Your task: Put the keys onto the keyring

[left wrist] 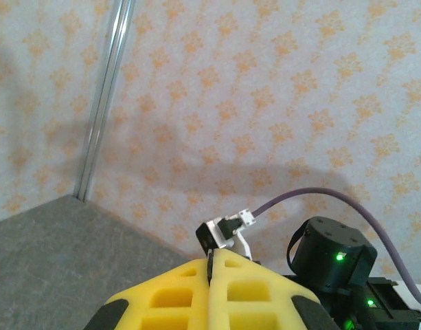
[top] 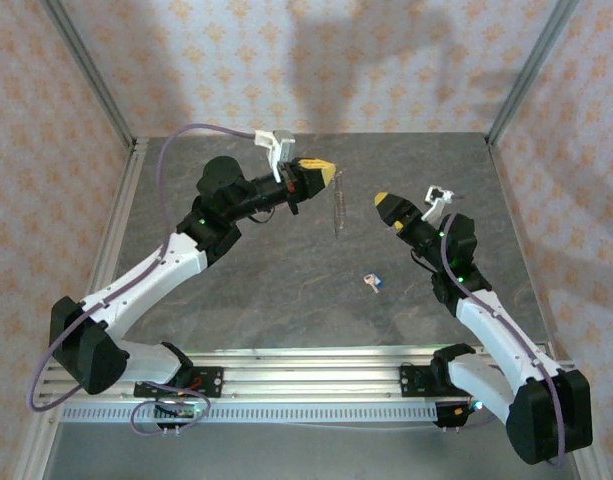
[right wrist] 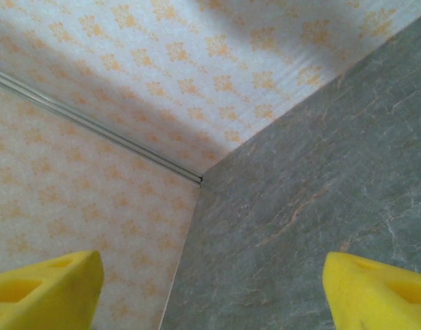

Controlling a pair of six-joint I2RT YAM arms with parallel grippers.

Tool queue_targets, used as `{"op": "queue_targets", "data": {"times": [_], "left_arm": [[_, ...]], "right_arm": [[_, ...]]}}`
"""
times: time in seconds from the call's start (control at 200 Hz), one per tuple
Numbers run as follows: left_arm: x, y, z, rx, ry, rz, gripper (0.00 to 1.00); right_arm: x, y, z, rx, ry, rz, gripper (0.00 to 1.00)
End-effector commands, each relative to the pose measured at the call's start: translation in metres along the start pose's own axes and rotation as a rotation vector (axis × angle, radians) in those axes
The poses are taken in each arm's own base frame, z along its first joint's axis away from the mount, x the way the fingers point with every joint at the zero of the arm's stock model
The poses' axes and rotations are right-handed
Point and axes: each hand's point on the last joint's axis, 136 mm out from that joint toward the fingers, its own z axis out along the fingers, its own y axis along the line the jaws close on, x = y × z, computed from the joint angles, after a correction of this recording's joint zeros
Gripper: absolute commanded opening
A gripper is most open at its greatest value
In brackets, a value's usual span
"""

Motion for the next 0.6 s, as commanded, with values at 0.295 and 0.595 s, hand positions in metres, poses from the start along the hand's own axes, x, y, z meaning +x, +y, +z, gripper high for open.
{"op": "queue_targets", "data": {"times": [0.295,0.595], "left_arm": [[-0.033,-0.029,-0.009,0.001,-0.048,0.162,0.00],[-0.059,-0.039,-0.018,-0.037,-0.160,0.213,0.00]], "right_arm": [[0.004,-0.003,-0.002,-0.003,0.006,-0.022,0.84],[0.012,-0.015,-0.002,0.024,0.016,0.003,0.84]]}}
